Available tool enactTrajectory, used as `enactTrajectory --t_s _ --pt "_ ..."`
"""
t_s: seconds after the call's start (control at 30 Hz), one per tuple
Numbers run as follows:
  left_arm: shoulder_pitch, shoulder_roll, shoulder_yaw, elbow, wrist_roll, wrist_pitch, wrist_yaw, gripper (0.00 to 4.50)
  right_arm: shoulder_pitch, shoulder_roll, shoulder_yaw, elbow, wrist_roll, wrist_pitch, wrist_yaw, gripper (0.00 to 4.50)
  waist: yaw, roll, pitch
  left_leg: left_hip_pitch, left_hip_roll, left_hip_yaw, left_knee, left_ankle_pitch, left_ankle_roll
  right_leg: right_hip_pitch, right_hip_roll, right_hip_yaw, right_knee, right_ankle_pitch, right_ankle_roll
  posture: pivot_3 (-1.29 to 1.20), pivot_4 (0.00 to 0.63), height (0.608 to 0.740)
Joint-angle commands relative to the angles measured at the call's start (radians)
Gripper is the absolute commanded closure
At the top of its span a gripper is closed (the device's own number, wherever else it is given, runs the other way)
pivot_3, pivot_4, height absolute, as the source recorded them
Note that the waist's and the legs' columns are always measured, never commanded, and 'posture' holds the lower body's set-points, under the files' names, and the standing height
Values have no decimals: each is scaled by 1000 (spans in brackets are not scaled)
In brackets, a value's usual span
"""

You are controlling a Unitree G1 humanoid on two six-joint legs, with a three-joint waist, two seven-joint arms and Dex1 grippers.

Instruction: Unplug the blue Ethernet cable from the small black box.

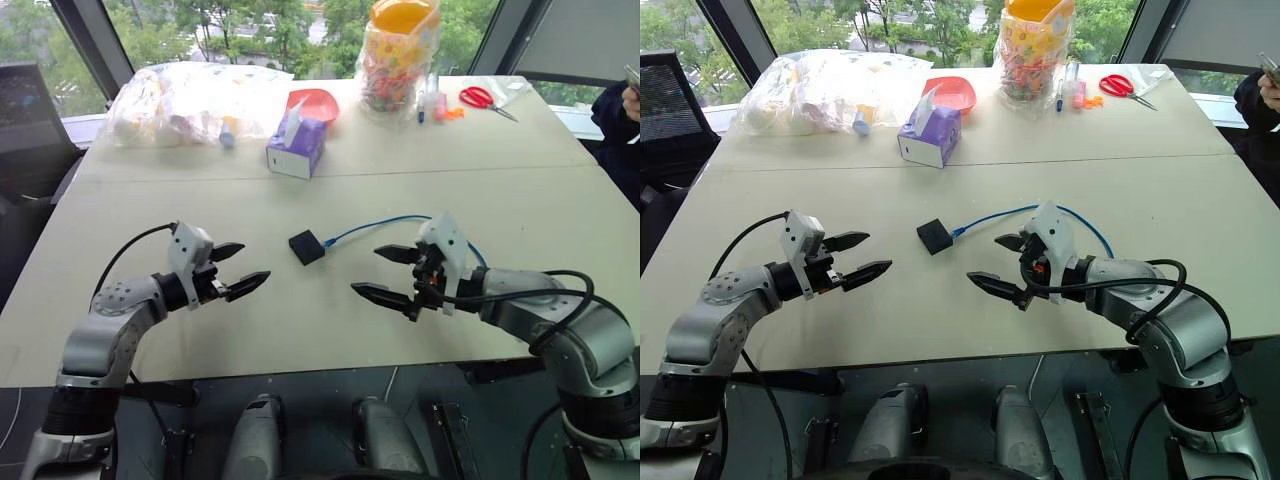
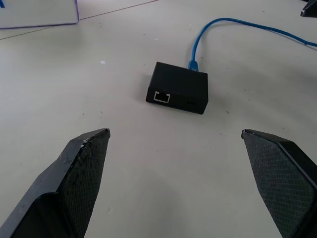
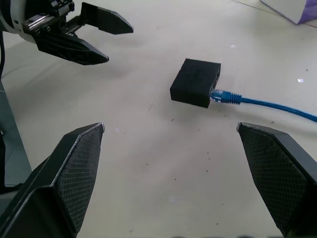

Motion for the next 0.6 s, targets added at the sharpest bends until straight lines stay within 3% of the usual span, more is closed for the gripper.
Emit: enactTrajectory --t_s 0.03,0.43,0.6 --pt "-30 16 14 -38 -16 11 -4 31 -44 -25 -12 0 -1 -22 22 0 0 0 0 0 0 0 0 0 0 0 0 0 0 0 0 0 150 735" --pt "-49 5 5 -53 -12 20 9 31 -284 -56 163 249 -126 -113 194 0 -2 0 0 0 0 0 1 0 0 0 1 0 2 0 0 0 150 735" --pt "-45 -3 -5 -59 -1 1 10 31 -489 3 306 547 -258 -242 336 0 -3 0 0 0 0 1 3 0 0 0 1 1 4 0 0 0 150 735"
